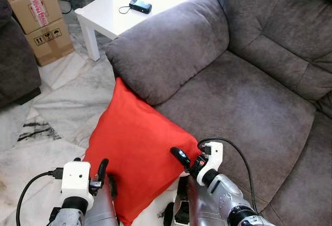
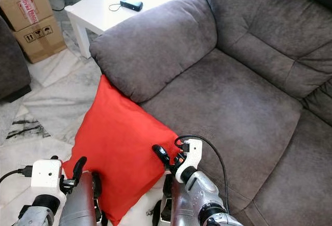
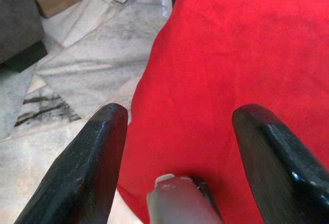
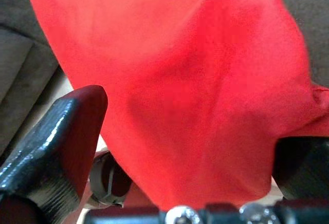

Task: Move the pillow to the sofa from floor

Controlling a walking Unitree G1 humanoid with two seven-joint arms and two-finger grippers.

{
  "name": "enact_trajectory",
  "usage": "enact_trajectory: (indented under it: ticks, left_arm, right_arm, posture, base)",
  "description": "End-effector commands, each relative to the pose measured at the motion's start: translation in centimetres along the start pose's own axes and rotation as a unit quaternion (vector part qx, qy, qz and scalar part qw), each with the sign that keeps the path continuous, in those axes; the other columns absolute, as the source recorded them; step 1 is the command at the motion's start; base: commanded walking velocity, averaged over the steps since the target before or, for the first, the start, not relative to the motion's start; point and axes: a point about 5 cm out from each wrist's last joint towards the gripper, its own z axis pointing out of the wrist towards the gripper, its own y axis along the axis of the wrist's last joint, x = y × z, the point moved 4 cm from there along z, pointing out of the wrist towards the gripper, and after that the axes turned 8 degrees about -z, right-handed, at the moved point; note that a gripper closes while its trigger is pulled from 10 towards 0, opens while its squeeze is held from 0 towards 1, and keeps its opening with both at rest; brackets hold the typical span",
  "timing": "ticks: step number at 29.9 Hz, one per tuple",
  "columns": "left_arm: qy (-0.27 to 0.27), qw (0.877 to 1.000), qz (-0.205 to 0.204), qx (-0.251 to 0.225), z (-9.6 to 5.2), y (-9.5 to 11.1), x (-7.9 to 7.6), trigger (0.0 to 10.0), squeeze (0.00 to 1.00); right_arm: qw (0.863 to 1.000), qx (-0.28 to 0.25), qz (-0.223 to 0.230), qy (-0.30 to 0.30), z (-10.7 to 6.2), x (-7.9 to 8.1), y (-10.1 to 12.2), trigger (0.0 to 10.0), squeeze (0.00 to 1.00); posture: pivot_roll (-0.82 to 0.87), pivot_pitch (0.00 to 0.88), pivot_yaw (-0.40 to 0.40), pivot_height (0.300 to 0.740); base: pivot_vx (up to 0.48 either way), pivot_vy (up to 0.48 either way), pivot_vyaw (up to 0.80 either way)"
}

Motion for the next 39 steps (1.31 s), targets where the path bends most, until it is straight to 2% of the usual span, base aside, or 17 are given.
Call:
enact_trajectory:
  ticks: [1,8,9,16,21,23,26,28,39]
  left_arm:
    - [0.0,1.0,0.006,0.006,-0.4,-0.2,-0.1,10.0,0.0]
    - [0.004,1.0,0.01,0.009,-0.6,-0.4,-0.1,10.0,0.0]
    - [0.005,1.0,0.01,0.01,-0.7,-0.5,0.0,10.0,0.0]
    - [0.006,1.0,0.014,0.01,-0.6,-0.5,0.0,10.0,0.0]
    - [0.003,1.0,0.021,0.01,-0.6,-0.5,-0.1,10.0,0.0]
    - [0.003,1.0,0.021,0.01,-0.6,-0.5,-0.1,10.0,0.0]
    - [0.002,1.0,0.022,0.011,-0.6,-0.5,-0.1,10.0,0.0]
    - [0.001,1.0,0.024,0.012,-0.6,-0.5,-0.1,10.0,0.0]
    - [0.0,1.0,0.024,0.014,-0.7,-0.6,-0.2,10.0,0.0]
  right_arm:
    - [1.0,-0.005,-0.004,-0.004,-0.3,-0.4,0.2,10.0,0.0]
    - [1.0,-0.016,-0.018,0.003,0.1,0.3,0.9,10.0,0.0]
    - [1.0,-0.021,-0.02,0.006,0.2,0.5,1.1,0.0,0.0]
    - [0.999,-0.034,-0.025,0.011,0.6,1.3,2.0,0.0,0.0]
    - [0.999,-0.025,-0.04,-0.001,0.5,0.9,1.7,0.0,0.0]
    - [0.997,-0.002,-0.071,-0.016,0.0,0.2,0.8,0.0,0.0]
    - [0.996,0.01,-0.086,-0.026,-0.4,-0.3,0.3,0.0,0.0]
    - [0.992,0.029,-0.118,-0.039,-1.0,-0.9,-0.4,0.0,0.0]
    - [0.994,0.037,-0.089,-0.052,-1.9,-1.4,-2.3,0.0,0.0]
  posture:
    - [0.19,0.283,-0.208,0.603]
    - [0.2,0.284,-0.212,0.603]
    - [0.19,0.281,-0.214,0.603]
    - [0.19,0.277,-0.215,0.603]
    - [0.19,0.275,-0.214,0.603]
    - [0.19,0.276,-0.214,0.603]
    - [0.19,0.278,-0.212,0.603]
    - [0.19,0.279,-0.211,0.603]
    - [0.19,0.287,-0.211,0.603]
  base:
    - [0.0,0.0,0.0]
    - [0.0,0.0,0.0]
    - [0.0,0.0,0.0]
    - [0.0,0.0,0.0]
    - [0.0,0.0,0.0]
    - [0.0,0.0,0.0]
    - [0.0,0.0,0.0]
    - [0.0,0.0,0.0]
    - [0.0,0.0,0.0]
